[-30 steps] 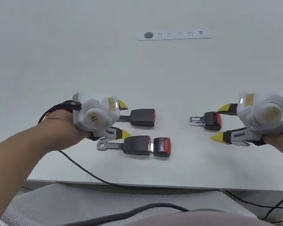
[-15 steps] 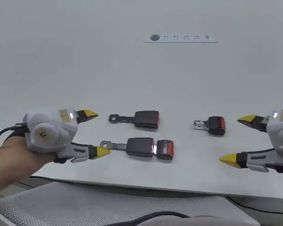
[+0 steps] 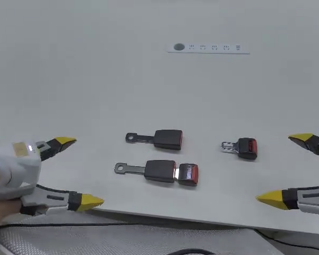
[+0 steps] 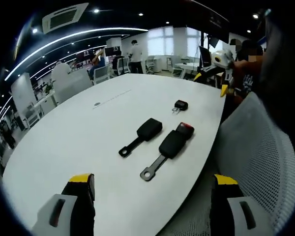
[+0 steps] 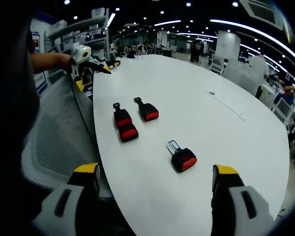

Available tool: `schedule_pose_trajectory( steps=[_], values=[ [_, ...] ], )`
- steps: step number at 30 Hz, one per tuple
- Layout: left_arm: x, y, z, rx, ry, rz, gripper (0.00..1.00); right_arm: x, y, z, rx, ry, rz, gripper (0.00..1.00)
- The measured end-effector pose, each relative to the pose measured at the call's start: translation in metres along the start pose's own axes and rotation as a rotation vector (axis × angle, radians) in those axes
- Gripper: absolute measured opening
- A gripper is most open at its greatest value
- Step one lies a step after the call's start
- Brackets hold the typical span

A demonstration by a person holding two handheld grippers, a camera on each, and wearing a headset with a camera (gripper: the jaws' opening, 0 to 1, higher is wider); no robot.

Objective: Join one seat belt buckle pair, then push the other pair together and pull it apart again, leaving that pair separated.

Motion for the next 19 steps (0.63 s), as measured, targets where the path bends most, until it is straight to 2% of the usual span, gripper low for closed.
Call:
schedule_pose_trajectory(
  steps=[3,9,11,19],
  values=[
    [0.003,0.000,0.004,0.015,-0.009,-0.013,1.00,-0.004,-0.002,-0.003,-0.020,0.019,-0.001,1.00],
    [0.001,0.000,0.007,0.029,-0.012,-0.005,1.00,-0.010,-0.004,0.000,-0.044,0.047,0.004,1.00],
    [0.002,0.001,0.007,0.028,-0.014,-0.019,1.00,-0.012,-0.004,0.000,-0.047,0.053,0.005,1.00],
    [0.003,0.002,0.009,0.036,-0.042,-0.028,1.00,-0.017,-0.008,0.000,-0.057,0.071,0.015,1.00]
  ],
)
Point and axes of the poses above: the centre of the closed fingertips' face, and the gripper's own axes: y roughly forward along the fingers, z roughly to its left, x roughly out of its top, the point moved 3 cm from there along -y, roughly backward along the fingers, and after that the axes turned 12 degrees about -z, right-handed, at the moved point
